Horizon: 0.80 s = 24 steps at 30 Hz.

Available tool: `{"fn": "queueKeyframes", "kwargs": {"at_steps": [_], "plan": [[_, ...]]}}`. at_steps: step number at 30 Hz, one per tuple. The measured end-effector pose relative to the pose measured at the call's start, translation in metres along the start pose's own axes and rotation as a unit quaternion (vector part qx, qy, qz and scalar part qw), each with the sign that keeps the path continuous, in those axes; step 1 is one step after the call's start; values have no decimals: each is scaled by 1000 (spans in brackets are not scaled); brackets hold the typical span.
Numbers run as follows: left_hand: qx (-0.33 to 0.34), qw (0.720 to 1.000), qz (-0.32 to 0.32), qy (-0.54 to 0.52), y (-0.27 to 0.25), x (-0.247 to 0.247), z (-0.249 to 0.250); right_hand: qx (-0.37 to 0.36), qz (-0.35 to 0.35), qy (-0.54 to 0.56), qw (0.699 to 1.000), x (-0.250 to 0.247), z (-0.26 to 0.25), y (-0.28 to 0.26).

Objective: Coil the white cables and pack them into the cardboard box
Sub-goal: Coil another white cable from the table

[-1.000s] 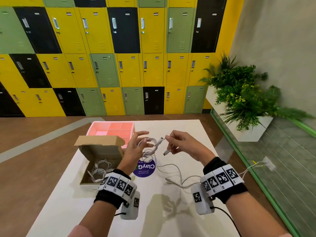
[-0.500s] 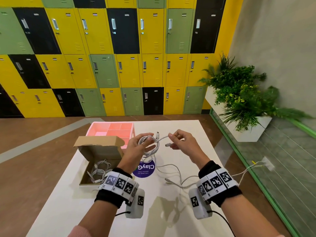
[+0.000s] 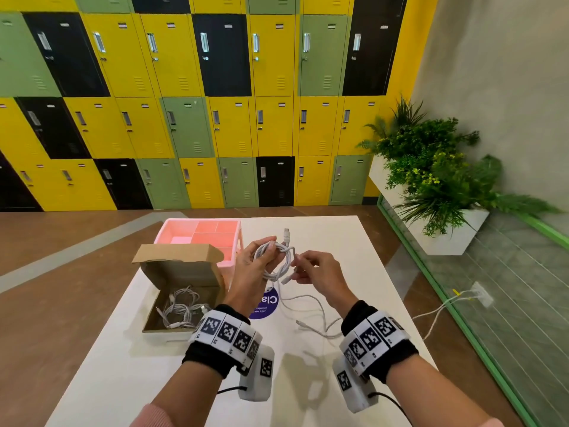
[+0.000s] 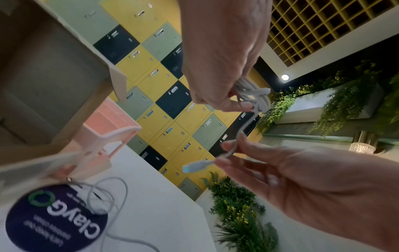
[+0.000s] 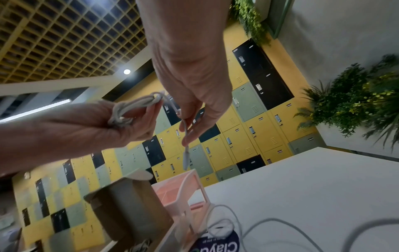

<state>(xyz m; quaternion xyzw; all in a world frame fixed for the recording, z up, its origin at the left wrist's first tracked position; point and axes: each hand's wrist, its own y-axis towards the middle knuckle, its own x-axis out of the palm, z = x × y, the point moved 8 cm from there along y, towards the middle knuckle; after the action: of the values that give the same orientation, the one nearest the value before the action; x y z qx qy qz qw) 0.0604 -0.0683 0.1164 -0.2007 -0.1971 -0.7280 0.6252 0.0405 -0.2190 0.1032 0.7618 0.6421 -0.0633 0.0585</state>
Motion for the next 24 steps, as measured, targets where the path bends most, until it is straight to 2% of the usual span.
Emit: {"fn": "queueKeyframes", "kwargs": {"at_steps": [5, 11, 15, 21, 24], "plan": [[18, 1000, 19, 7, -5, 3, 0, -30, -21, -23, 999, 12, -1, -3], [34, 998, 45, 34, -6, 0, -2, -40, -25, 17, 999, 17, -13, -2], [48, 996, 61, 51, -4, -7, -2, -40, -68, 32, 996, 23, -16, -4], [77, 991, 70, 82, -4, -12, 0, -10, -123, 60, 990, 32, -15, -8], [116, 978, 83, 150, -3, -14, 6, 64, -157, 136, 976, 35, -16, -11]]}}
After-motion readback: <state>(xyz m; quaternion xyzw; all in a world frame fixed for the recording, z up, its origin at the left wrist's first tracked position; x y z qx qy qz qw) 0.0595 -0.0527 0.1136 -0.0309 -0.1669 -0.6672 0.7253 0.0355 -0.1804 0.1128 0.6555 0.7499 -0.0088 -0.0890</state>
